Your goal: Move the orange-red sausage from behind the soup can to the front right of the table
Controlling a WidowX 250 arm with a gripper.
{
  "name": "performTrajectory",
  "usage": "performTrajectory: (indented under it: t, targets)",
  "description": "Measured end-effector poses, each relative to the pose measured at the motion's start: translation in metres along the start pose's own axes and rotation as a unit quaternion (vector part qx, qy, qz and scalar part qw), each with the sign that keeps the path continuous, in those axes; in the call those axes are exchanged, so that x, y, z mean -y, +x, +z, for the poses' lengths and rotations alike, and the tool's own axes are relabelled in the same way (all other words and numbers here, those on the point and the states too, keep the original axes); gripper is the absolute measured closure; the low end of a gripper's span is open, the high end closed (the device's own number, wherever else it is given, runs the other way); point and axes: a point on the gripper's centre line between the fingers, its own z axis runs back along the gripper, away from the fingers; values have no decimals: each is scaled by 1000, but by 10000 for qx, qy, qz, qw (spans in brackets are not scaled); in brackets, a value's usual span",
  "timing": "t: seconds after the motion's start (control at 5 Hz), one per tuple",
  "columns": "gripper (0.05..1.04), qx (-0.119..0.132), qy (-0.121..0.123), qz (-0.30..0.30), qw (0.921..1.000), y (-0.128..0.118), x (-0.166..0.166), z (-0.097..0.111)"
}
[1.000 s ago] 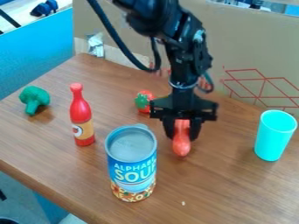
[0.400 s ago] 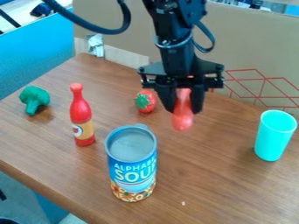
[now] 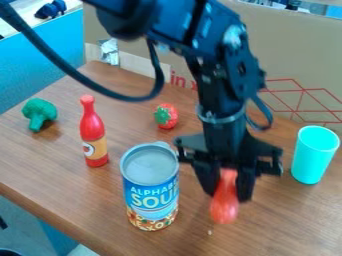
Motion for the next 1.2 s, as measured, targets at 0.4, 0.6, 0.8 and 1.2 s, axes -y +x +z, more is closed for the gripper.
performTrajectory:
  t: [0.4, 0.6, 0.8, 1.2]
  targets:
    - [549, -432, 67, -507, 9978, -23, 26, -40]
    - [549, -561, 36, -765, 9955, -22, 33, -54]
    - [549, -443, -5, -1068, 9933, -16, 38, -59]
    - [197, -508, 25, -1139, 9922, -3, 27, -57]
